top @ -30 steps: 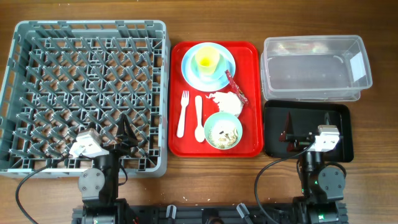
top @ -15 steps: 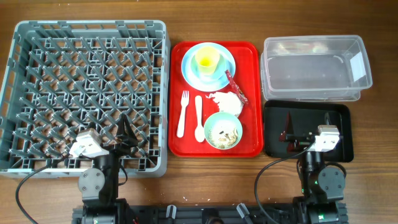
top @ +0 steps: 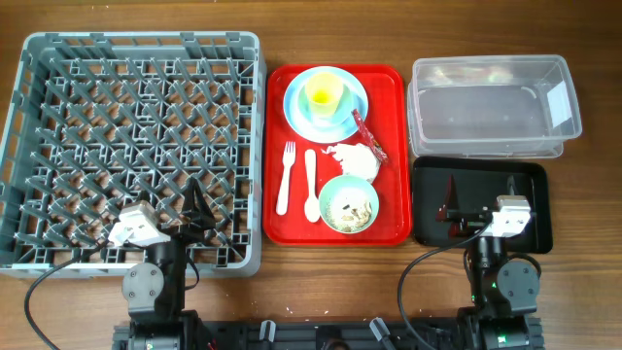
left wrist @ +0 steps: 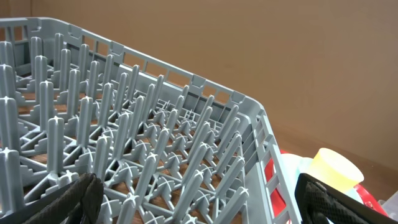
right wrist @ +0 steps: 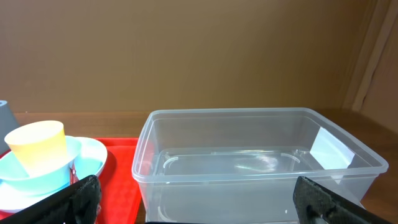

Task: Sort waste into correct bins and load items into the dishwasher rack

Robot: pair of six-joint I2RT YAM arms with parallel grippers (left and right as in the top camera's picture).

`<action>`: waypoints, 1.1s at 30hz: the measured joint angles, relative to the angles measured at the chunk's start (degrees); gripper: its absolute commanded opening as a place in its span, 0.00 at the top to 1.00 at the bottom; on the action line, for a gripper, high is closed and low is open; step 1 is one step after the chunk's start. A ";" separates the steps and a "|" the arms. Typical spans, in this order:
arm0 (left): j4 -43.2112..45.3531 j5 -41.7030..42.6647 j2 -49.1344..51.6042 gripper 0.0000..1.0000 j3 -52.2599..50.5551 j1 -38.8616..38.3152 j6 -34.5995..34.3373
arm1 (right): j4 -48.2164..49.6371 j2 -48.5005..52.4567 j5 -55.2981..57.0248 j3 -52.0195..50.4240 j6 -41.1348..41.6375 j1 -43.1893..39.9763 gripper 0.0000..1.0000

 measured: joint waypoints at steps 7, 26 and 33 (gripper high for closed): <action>3.30 1.66 0.00 0.00 0.24 0.00 -0.04 | 0.00 0.00 0.02 0.00 0.00 0.00 0.00; -61.35 28.13 65.29 0.94 78.42 -4.61 -2.64 | -0.02 0.59 0.00 0.00 -0.02 0.00 0.00; -56.41 10.88 83.47 0.83 77.37 -27.58 -5.90 | 0.00 0.59 0.00 0.00 -0.02 0.00 0.00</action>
